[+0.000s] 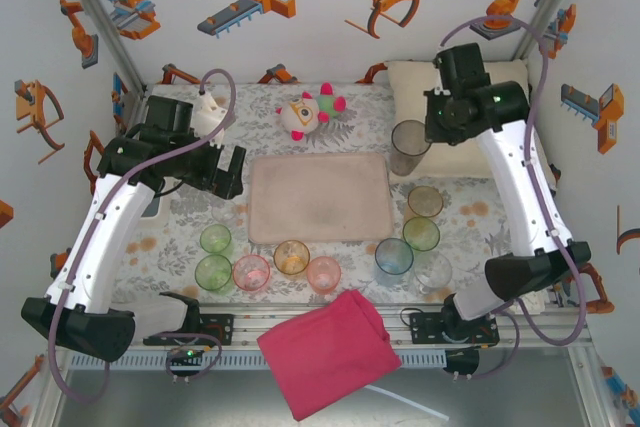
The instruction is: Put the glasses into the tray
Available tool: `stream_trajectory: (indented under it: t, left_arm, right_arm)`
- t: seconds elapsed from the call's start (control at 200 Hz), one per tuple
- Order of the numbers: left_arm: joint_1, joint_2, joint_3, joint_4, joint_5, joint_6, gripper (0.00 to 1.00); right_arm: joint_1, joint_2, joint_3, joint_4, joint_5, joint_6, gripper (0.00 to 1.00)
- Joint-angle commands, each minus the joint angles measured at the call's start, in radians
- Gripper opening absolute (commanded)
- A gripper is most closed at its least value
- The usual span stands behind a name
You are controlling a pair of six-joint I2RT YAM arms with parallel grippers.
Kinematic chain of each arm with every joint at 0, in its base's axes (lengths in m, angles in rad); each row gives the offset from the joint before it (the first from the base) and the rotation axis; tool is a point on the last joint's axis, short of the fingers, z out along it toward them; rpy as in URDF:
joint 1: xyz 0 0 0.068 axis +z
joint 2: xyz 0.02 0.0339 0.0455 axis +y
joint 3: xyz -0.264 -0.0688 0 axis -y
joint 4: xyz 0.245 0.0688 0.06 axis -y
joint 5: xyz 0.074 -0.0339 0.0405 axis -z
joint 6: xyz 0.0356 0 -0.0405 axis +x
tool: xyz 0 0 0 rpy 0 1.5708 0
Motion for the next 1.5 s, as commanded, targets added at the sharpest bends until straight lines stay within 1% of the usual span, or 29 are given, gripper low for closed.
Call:
stream_trajectory:
  t: [0.0, 0.115, 0.32, 0.561, 0.946, 1.191, 1.492]
  left_arm:
    - [0.009, -0.024, -0.001, -0.015, 0.024, -0.007, 0.97]
    - [0.010, -0.022, -0.005, -0.014, 0.030, -0.009, 0.97]
    - [0.013, -0.024, 0.005, -0.015, 0.038, -0.014, 0.97]
    - [0.016, -0.020, 0.004, -0.013, 0.040, -0.015, 0.97]
    - [0.028, -0.037, -0.008, -0.011, 0.045, -0.015, 0.97]
    - [0.028, -0.042, -0.015, -0.003, 0.051, -0.017, 0.97]
    - [0.028, -0.057, -0.033, 0.005, 0.052, -0.016, 0.97]
  right_arm:
    - [0.057, -0.031, -0.017, 0.008, 0.032, 0.048, 0.00]
    - [0.105, -0.087, -0.119, 0.054, 0.038, 0.096, 0.00]
    - [0.162, -0.188, -0.306, 0.118, 0.061, 0.162, 0.00]
    - [0.234, -0.233, -0.439, 0.193, 0.092, 0.212, 0.00]
    - [0.281, -0.223, -0.550, 0.305, 0.125, 0.277, 0.00]
    - [0.303, -0.218, -0.596, 0.298, 0.158, 0.313, 0.00]
    - [0.304, -0.240, -0.681, 0.314, 0.181, 0.348, 0.00]
